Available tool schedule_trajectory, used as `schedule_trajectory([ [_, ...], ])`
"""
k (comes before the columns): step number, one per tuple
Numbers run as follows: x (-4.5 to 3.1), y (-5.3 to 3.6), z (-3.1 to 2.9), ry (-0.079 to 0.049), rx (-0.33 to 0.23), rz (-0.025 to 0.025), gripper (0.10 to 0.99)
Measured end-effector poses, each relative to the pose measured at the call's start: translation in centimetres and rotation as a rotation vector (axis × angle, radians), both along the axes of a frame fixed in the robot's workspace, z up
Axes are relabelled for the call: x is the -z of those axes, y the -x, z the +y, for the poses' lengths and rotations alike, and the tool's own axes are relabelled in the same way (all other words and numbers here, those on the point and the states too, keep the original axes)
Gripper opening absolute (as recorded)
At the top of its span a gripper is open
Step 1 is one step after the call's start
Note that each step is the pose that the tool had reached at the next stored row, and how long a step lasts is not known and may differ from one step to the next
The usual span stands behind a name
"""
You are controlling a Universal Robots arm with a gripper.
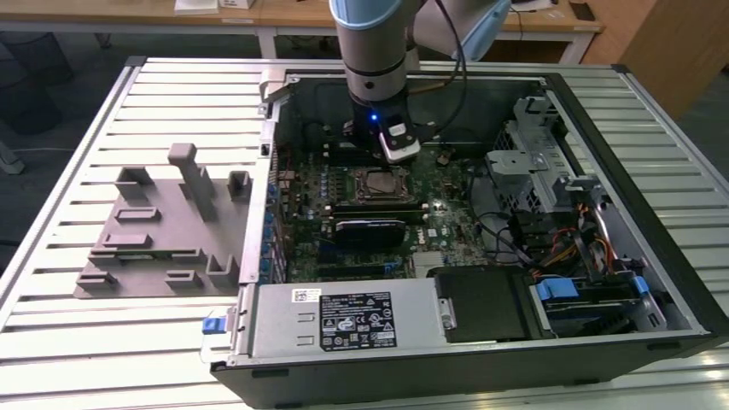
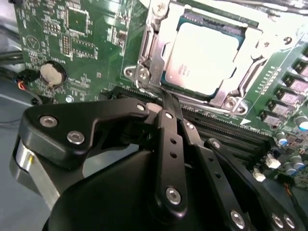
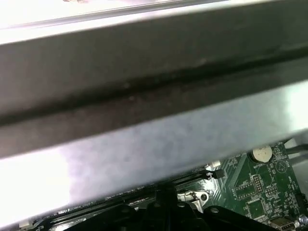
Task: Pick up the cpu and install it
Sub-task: 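Install the first cpu locking lever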
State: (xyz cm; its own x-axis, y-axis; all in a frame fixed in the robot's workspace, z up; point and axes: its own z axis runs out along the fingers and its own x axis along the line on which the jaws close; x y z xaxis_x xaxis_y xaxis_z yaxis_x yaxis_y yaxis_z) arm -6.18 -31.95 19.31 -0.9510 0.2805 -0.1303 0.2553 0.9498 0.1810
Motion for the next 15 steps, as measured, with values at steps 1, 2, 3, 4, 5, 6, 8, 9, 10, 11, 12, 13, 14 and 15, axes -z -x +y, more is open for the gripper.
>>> schedule_trajectory([
  [1,0.00,-0.02,0.00,0.000,0.000,0.0000,0.106],
  [2,0.00,-0.02,0.00,0.000,0.000,0.0000,0.106],
  [3,-0.03,-0.02,0.00,0.000,0.000,0.0000,0.106],
  [4,-0.08,-0.03,0.01,0.000,0.000,0.0000,0.106],
  [5,-0.20,-0.03,0.01,0.000,0.000,-0.0001,0.106],
  [6,-0.38,-0.03,0.00,0.000,0.000,-0.0001,0.106],
  [8,-0.84,-0.03,0.00,0.000,0.000,0.0000,0.106],
  [9,-1.07,-0.02,0.00,0.000,0.000,0.0001,0.106],
  [10,-1.29,-0.02,0.00,0.000,0.000,0.0000,0.106],
  [11,-1.50,-0.03,0.00,0.000,0.000,0.0000,0.106],
  [12,-1.67,-0.03,0.00,0.000,0.000,0.0000,0.106],
  [13,-1.82,-0.03,0.00,0.000,0.000,0.0000,0.106],
  [14,-1.95,-0.03,0.00,0.000,0.000,0.0000,0.106],
  [15,-2.07,-0.03,0.00,0.000,0.000,0.0000,0.106],
])
